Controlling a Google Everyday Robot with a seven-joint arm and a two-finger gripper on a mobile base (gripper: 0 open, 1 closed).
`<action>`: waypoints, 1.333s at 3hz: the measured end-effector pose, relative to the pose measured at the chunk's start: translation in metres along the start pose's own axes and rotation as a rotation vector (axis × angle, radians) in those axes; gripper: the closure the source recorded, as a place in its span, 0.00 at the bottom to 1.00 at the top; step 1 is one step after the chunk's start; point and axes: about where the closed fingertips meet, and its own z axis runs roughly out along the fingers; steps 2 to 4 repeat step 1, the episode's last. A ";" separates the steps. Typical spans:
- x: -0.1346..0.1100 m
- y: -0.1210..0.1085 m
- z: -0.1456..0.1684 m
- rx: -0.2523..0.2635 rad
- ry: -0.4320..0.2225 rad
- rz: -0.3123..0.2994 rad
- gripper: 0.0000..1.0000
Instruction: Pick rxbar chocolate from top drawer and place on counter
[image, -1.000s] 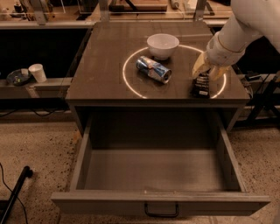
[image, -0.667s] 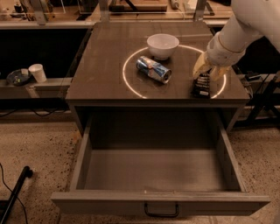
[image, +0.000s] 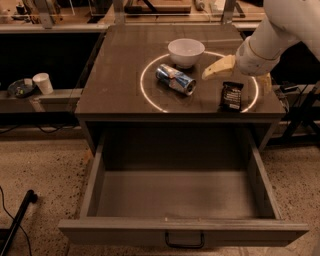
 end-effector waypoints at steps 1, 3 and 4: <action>0.000 0.000 0.000 0.000 0.000 0.000 0.00; 0.000 0.000 0.000 0.000 0.000 0.000 0.00; 0.000 0.000 0.000 0.000 0.000 0.000 0.00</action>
Offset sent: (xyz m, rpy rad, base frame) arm 0.0000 0.0000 0.0000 0.0000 0.0000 0.0000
